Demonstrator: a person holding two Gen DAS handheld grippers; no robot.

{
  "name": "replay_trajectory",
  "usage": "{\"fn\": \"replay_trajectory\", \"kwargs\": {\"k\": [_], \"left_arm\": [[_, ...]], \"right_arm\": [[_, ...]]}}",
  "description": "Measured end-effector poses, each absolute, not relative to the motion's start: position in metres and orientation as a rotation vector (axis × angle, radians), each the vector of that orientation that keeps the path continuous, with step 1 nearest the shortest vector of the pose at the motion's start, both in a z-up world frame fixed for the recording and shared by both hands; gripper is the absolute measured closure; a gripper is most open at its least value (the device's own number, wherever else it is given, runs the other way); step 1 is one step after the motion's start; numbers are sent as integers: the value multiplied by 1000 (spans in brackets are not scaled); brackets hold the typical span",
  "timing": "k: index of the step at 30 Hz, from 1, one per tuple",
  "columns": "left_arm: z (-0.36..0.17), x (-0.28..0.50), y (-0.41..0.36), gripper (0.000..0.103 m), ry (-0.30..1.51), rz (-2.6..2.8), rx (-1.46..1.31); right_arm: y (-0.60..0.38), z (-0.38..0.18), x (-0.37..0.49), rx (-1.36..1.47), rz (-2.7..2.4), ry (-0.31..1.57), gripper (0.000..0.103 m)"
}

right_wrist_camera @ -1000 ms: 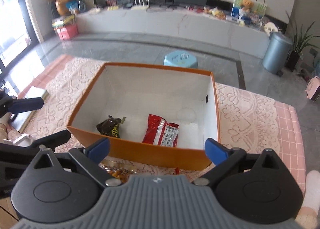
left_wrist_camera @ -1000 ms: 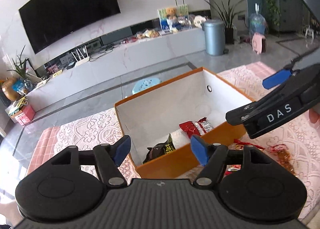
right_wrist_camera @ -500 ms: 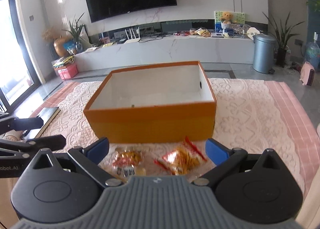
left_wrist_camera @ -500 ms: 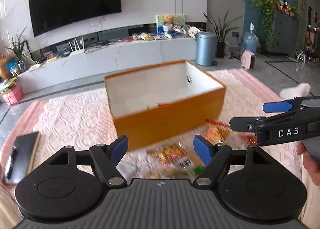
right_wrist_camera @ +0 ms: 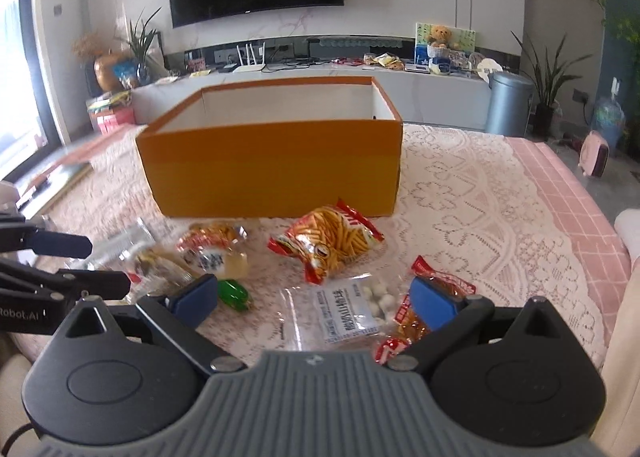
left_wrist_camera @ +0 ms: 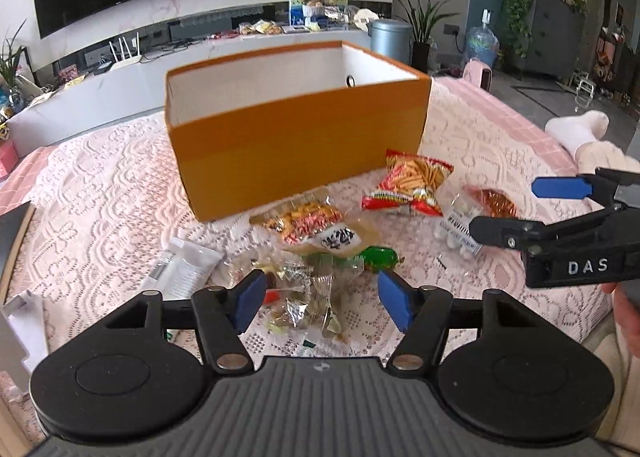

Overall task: Organize snacks
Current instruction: 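Move both tools back toward the remaining snacks, then grasp the braised-egg pack with the right tool while the left tool grasps a clear snack bag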

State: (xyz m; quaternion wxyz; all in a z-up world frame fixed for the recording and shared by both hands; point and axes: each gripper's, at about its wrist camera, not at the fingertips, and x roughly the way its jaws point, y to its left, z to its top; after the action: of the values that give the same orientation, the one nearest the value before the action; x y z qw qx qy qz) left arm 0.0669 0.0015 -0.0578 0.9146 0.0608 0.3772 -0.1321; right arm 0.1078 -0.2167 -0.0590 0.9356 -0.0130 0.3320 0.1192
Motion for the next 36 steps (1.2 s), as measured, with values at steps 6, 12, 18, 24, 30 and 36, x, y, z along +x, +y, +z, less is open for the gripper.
{"fn": "replay_trajectory", "kwargs": {"k": [6, 12, 18, 24, 30, 36], "left_arm": [[-77, 73, -4, 29, 815, -276, 143], [-89, 82, -7, 30, 851, -282, 130], [-97, 91, -16, 30, 875, -250, 171], [-102, 102, -20, 30, 914, -214, 182], [-112, 108, -19, 30, 937, -192, 181], [-113, 110, -13, 39, 942, -197, 125]], "right_arm": [[-219, -75, 112, -73, 211, 690, 14], [-226, -86, 115, -88, 97, 666, 14], [-255, -100, 139, 39, -7, 749, 22], [-270, -112, 156, 133, -33, 800, 23], [-281, -126, 163, 231, -43, 848, 26], [-278, -125, 163, 235, -11, 833, 45]]}}
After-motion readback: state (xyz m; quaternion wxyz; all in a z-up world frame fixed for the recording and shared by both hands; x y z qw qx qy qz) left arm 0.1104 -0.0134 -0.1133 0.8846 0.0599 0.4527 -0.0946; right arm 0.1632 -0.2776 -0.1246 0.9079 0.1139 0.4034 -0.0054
